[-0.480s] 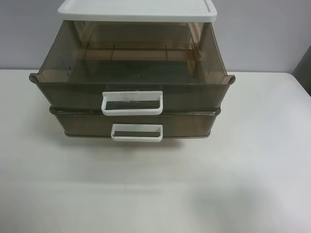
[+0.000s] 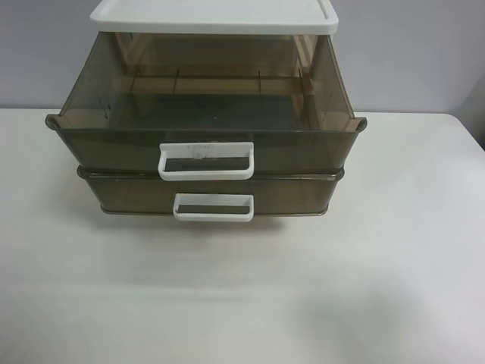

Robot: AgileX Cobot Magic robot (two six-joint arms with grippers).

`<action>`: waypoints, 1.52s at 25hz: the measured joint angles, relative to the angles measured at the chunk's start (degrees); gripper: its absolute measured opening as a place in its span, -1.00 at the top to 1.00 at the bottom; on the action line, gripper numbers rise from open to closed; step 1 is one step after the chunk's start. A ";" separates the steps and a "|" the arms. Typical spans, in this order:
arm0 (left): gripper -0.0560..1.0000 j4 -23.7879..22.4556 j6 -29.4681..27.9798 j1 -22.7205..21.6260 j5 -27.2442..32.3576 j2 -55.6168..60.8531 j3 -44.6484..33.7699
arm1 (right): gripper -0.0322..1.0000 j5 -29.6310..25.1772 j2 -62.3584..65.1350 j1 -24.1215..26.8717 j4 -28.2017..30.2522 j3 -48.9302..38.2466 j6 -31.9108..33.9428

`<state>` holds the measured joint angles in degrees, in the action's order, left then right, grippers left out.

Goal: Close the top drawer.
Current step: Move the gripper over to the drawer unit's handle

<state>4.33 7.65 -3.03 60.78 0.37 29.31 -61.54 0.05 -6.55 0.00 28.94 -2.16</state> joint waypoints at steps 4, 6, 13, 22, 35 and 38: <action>-0.99 0.00 0.00 0.00 0.00 0.00 0.00 | -0.99 -0.39 -3.82 0.00 -1.94 1.97 -3.73; -0.99 0.00 0.00 0.00 0.00 0.00 0.00 | -0.99 -0.33 -8.90 -0.32 -4.69 5.86 -5.73; -0.99 0.00 0.00 0.00 0.00 0.00 0.00 | -0.99 0.91 -31.34 -13.23 -6.62 21.00 -6.74; -0.99 0.00 0.00 0.00 0.00 0.00 0.00 | -0.99 -1.83 -59.29 -44.21 3.92 40.51 -3.36; -0.99 0.00 0.00 0.00 0.00 0.00 0.00 | -0.99 -6.13 -87.13 -67.17 4.24 52.25 -0.55; -0.99 0.00 0.00 0.00 0.00 0.00 0.00 | -0.99 -6.02 -91.61 -67.69 4.35 52.25 -0.60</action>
<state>4.33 7.65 -3.03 60.78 0.37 29.31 -67.56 -91.56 -74.24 4.35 81.19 -2.77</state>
